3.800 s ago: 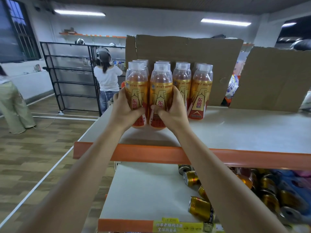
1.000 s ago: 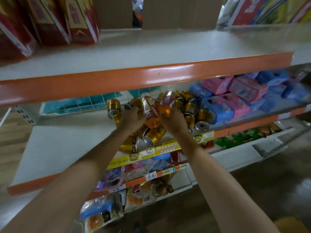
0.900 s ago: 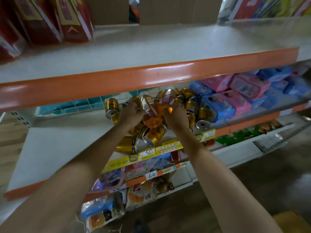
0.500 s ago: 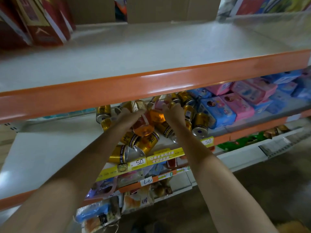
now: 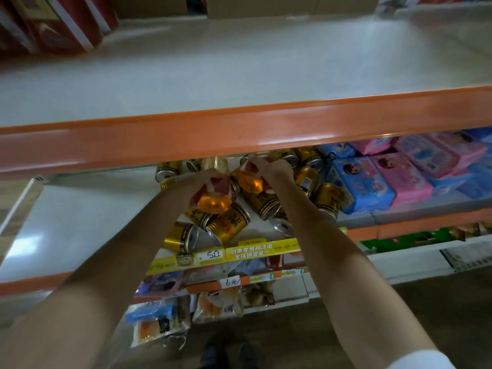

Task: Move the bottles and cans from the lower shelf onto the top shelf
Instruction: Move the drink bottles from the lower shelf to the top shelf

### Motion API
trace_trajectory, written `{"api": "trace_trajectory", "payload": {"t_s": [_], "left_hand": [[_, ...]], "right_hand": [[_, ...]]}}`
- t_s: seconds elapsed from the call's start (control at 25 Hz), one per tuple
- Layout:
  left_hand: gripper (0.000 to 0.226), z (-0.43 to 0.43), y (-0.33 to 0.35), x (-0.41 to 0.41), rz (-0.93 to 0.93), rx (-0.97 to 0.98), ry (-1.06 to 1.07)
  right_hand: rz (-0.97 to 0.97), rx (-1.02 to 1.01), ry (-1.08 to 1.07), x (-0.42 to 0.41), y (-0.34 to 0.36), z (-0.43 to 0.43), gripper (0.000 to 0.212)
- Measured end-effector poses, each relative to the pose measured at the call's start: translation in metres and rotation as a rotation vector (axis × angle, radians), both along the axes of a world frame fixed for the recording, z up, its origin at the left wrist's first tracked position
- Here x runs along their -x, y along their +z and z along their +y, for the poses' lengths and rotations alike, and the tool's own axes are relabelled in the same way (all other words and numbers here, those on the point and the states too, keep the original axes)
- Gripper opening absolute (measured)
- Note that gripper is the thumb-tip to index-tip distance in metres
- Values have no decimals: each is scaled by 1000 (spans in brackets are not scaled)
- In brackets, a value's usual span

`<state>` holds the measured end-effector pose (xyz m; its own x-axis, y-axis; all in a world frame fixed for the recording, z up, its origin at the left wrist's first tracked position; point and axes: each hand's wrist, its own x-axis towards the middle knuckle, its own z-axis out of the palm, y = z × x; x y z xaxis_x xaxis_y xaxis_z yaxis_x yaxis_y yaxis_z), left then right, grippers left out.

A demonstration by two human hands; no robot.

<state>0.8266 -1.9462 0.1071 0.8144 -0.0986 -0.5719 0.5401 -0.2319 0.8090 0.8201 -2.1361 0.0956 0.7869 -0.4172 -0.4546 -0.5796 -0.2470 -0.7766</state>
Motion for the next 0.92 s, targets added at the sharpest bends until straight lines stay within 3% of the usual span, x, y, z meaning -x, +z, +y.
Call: {"api": "trace_trajectory", "payload": {"t_s": [0.08,0.32,0.44,0.56,0.64,0.72,0.84,0.92], "left_hand": [[17,14,-1,4,12,94,47],[74,60,9,9,-104,229,-109],[73,86,12,14,-163,245,-91],[70,108,14,23,-209,216,-30],[80,126,15,29,-225,224,44],[90,144,14,31,-271,229,110],[48,170,12,35,-397,162,260],[54,197,5,38,-472,60,297]], "right_hand": [[16,4,32,-2,1,2,79],[52,51,51,-8,2,6,78],[60,81,70,-8,4,6,74],[7,-86,-31,-2,9,1,80],[-56,-99,-64,6,13,5,83],[-143,-93,-19,14,17,13,67],[-271,-173,130,30,26,37,24],[-306,-312,160,43,31,68,12]]}}
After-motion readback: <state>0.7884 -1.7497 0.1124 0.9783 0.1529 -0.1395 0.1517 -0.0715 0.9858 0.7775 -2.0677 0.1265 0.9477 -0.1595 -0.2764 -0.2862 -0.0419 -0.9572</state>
